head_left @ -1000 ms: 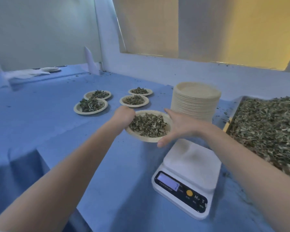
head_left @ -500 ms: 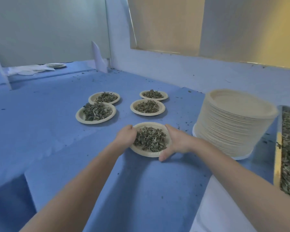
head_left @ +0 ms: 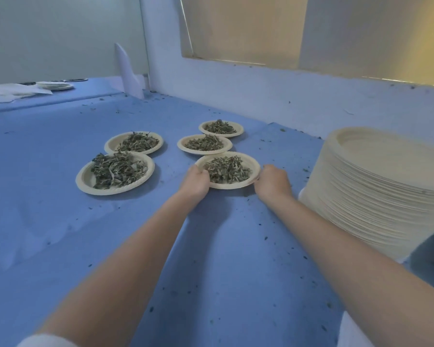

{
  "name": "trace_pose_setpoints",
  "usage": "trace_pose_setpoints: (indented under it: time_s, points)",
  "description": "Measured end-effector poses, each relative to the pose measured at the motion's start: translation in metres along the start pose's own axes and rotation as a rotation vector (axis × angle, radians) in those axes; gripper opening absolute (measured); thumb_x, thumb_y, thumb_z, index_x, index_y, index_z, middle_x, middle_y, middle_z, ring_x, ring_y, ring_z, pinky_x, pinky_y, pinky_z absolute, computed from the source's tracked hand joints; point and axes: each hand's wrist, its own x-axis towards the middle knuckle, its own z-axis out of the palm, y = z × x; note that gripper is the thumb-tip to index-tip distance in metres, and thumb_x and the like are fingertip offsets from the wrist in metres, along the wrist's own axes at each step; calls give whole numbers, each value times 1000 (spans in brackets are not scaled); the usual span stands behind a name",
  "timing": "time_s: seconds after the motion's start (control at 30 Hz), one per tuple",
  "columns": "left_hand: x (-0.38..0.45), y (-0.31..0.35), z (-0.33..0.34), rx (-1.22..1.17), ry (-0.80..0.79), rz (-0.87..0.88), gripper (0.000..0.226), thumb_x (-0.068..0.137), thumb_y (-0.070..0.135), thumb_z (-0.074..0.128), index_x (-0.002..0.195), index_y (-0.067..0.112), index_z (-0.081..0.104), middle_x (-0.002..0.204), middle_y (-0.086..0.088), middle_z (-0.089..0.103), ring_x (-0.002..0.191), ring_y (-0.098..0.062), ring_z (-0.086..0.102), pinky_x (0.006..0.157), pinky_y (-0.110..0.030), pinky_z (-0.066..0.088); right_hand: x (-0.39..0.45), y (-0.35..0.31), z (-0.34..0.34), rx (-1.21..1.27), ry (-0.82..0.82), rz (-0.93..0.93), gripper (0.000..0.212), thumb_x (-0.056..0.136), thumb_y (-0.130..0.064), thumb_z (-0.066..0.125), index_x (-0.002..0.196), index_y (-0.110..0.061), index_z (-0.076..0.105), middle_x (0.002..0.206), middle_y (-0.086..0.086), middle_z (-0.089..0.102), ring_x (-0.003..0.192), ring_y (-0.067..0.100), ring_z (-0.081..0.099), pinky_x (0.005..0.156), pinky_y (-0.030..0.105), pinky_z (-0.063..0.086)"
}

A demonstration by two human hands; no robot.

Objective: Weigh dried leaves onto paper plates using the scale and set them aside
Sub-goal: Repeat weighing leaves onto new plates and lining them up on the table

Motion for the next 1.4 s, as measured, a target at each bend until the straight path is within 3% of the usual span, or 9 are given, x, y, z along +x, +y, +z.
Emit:
trace_pose_setpoints:
  time_s: [0.23,0.43,0.57,0.73,0.9,1.03,1.1,1.2,1.4]
  points:
    - [-9,4,0,9,1,-50,34,100,18,33,127,1,45,131,-16,48,105,-26,48,86,-34,37,-7,-11,-6,-24,-18,-1,27,92,2,44,119,2,48,121,19,56,109,34,56,70,33,39]
    - [-49,24,-14,-28,28,-4,31,97,13,36,69,27,30,72,10,31,58,-1,24,52,-18,20,-50,-31,-43,16,-37,-161,26,89,3,45,115,1,47,116,18,56,101,31,54,65,32,35]
    - [-87,59,-25,-28,-18,46,35,93,16,37,124,3,48,122,-18,52,96,-24,52,77,-30,40,-86,-43,-83,49,-1,-295,14,89,2,44,100,-7,44,108,16,56,83,24,43,62,30,32]
    - [-124,109,-16,-32,-90,159,23,93,12,42,72,20,41,71,2,38,66,-14,35,59,-28,26,-113,-28,-142,7,91,-426,24,88,4,42,110,-3,48,93,10,51,94,29,48,69,33,36]
    - [-154,151,23,70,-164,336,14,94,14,42,95,13,56,98,-6,55,97,-25,47,78,-29,31,-114,23,-190,29,141,-303,37,89,-2,47,126,2,51,128,20,55,120,33,50,94,36,42]
    - [-166,166,53,203,-133,463,50,94,20,44,143,15,36,146,-3,41,132,-21,38,97,-27,32,-107,68,-209,-21,158,-173,33,86,-10,51,119,-5,56,121,14,57,118,31,50,87,34,43]
    - [-166,173,63,218,-135,423,42,93,21,46,134,14,45,129,-2,51,121,-23,46,88,-29,37,-102,85,-213,-70,150,-96,4,83,-11,52,86,-8,53,91,12,51,102,32,50,68,32,39]
    - [-160,175,73,247,-101,334,11,90,21,48,84,15,42,74,5,39,62,-11,39,52,-26,29,-93,107,-215,-53,76,-2,31,82,-13,51,62,-16,28,67,4,26,70,24,33,48,29,22]
    - [-155,178,85,196,-141,165,25,89,19,45,66,13,35,65,-2,35,56,-14,33,48,-29,23,-85,130,-216,188,30,36,40,82,-7,49,60,-18,18,56,-1,16,50,14,13,47,27,11]
